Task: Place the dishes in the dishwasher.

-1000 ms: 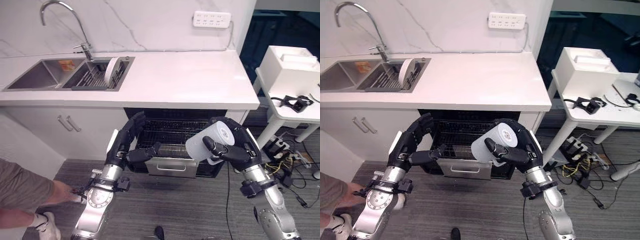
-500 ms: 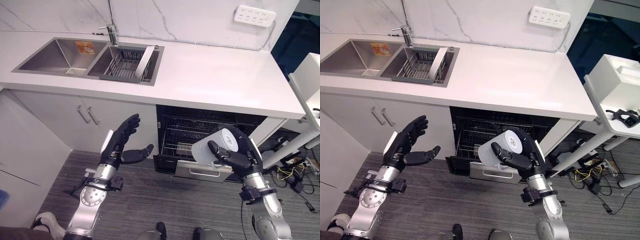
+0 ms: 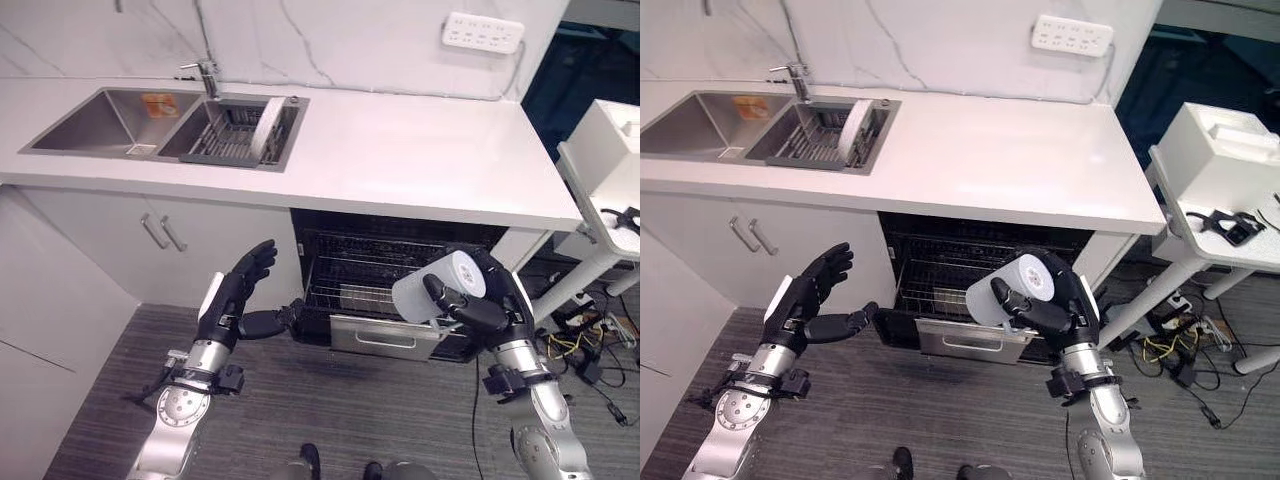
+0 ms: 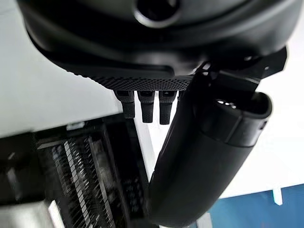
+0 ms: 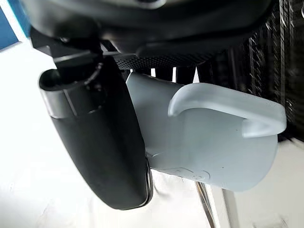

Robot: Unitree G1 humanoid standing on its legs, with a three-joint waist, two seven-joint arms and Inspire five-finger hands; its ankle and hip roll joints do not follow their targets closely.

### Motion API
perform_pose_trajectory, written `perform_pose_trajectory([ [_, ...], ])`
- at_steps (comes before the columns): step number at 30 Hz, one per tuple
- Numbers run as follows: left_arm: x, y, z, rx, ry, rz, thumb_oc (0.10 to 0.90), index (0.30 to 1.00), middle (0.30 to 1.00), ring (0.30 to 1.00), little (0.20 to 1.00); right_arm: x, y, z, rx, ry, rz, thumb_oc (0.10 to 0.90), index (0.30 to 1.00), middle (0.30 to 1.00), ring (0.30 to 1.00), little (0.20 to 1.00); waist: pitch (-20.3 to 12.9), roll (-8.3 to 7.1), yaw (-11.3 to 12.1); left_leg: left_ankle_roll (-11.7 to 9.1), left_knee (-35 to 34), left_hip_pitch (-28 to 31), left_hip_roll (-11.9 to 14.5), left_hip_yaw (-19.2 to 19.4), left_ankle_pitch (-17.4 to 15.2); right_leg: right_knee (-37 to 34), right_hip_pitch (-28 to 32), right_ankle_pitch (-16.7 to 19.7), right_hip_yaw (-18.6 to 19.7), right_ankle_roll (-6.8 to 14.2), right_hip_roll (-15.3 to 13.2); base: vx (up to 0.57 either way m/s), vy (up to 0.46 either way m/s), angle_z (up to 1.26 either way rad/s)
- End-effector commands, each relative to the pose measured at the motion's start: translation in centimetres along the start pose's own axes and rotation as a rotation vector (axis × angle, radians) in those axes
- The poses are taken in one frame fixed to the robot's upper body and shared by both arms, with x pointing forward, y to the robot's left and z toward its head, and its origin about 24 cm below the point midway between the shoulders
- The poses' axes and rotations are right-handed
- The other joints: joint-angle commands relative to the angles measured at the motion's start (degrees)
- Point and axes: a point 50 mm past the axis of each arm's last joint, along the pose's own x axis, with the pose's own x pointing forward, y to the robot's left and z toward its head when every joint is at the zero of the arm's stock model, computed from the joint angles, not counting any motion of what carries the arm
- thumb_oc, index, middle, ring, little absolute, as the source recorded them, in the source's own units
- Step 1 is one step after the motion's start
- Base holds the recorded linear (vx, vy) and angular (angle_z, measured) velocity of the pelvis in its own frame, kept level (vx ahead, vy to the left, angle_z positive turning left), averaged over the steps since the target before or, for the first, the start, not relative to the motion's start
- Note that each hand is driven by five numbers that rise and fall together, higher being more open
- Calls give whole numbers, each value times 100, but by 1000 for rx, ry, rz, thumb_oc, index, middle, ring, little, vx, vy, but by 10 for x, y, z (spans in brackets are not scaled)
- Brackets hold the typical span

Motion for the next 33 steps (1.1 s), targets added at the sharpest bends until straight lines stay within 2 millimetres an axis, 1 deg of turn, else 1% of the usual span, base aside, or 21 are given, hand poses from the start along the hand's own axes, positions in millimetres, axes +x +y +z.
perform_pose_trajectory([
  [1,21,3,54,68,-296,-27,800,900,900,900,900,17,10,57,-96,-303,64,400,300,300,300,300,-262,137,-73,-144,-926,688,355,22,153,-352,359,248,-89,538,-162,123,88,-28],
  [3,19,6,53,90,-283,-46,800,900,900,900,900,14,1,57,-115,-291,28,400,300,300,300,300,-324,157,-76,-138,-926,792,354,34,8,-352,332,289,-229,618,-251,139,28,-13],
  [6,17,6,52,115,-278,-84,800,900,900,900,900,16,-5,55,-114,-278,-11,400,300,300,300,300,-350,147,-17,-137,-926,875,343,37,-68,-352,325,298,-333,634,-311,122,-57,-18],
  [7,17,2,51,160,-275,-135,800,900,900,900,900,20,-9,55,-111,-266,-34,400,300,300,300,300,-324,147,17,-147,-926,913,363,61,-74,-352,317,296,-372,618,-324,140,-88,-10],
  [10,20,-1,51,203,-264,-179,800,900,900,900,900,26,-12,55,-117,-246,-48,400,300,300,300,300,-288,163,36,-169,-926,921,385,86,-49,-352,303,290,-405,602,-337,93,-54,-3],
  [16,29,-5,51,318,-255,-248,800,900,900,900,900,40,-17,55,-170,-205,-53,400,300,300,300,300,-136,258,33,-188,-926,827,412,71,43,-352,185,326,-363,578,-315,39,-24,-4],
  [18,33,-6,52,351,-252,-281,800,900,900,900,900,47,-22,56,-199,-173,-71,400,300,300,300,300,-78,290,27,-185,-926,813,405,62,53,-352,132,352,-336,589,-312,4,-3,-9],
  [23,35,-12,52,415,-248,-350,800,900,900,900,900,52,-35,52,-261,-106,-112,400,300,300,300,300,-13,317,32,-174,-926,805,396,92,67,-352,73,403,-338,616,-359,6,6,-5],
  [28,42,-15,59,519,-270,-409,800,900,900,900,900,60,-49,53,-295,-61,-156,400,300,300,300,300,116,343,70,-160,-926,788,398,153,93,-352,-18,492,-367,644,-446,-29,5,-1],
  [29,44,-15,61,541,-278,-418,800,900,900,900,900,63,-51,54,-303,-59,-161,400,300,300,300,300,153,349,84,-154,-926,779,387,154,99,-352,-39,510,-370,648,-463,-71,8,-2],
  [30,49,-15,66,600,-288,-429,800,900,900,900,900,69,-53,60,-313,-64,-169,400,300,300,300,300,248,364,107,-138,-926,752,357,148,106,-352,-74,536,-374,655,-494,-66,9,-1],
  [33,52,-15,68,645,-295,-428,800,900,900,900,900,73,-52,62,-316,-73,-170,400,300,300,300,300,307,379,110,-132,-926,736,339,143,116,-352,-97,552,-368,658,-502,-34,12,0],
])
